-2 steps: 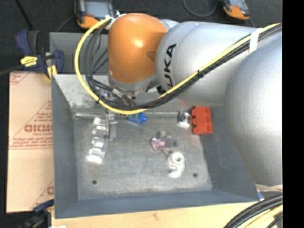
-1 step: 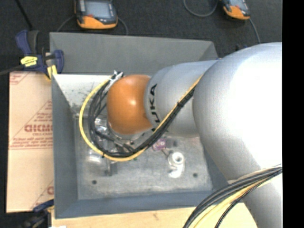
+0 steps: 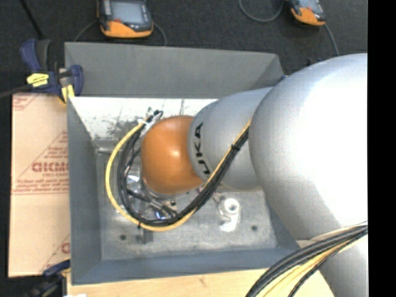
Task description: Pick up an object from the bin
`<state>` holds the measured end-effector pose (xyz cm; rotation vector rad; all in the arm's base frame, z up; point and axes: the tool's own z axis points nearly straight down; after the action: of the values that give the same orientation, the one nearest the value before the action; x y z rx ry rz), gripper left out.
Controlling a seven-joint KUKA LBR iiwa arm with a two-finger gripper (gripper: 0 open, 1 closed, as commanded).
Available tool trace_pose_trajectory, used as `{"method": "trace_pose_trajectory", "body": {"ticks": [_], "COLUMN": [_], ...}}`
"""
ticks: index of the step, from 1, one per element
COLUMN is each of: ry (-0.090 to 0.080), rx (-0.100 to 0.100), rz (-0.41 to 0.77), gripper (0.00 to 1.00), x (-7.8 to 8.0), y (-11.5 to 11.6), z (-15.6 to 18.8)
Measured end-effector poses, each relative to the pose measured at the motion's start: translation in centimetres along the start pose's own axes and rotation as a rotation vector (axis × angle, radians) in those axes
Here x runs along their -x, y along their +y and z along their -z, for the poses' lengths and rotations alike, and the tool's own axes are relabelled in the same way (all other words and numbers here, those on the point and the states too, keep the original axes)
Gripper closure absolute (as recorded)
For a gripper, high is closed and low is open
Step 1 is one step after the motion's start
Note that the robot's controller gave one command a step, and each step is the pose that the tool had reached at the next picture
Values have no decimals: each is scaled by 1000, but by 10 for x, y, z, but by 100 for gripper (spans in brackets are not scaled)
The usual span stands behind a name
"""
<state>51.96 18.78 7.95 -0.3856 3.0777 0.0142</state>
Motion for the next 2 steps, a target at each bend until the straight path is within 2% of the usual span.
{"method": "trace_pose_trajectory", "body": {"ticks": [1, 2], "ry": [35, 32], "rx": [3, 10], "rz": [415, 750], "gripper": [0, 0], "x": [-47, 8], "y": [-23, -10], "z": [36, 11]}}
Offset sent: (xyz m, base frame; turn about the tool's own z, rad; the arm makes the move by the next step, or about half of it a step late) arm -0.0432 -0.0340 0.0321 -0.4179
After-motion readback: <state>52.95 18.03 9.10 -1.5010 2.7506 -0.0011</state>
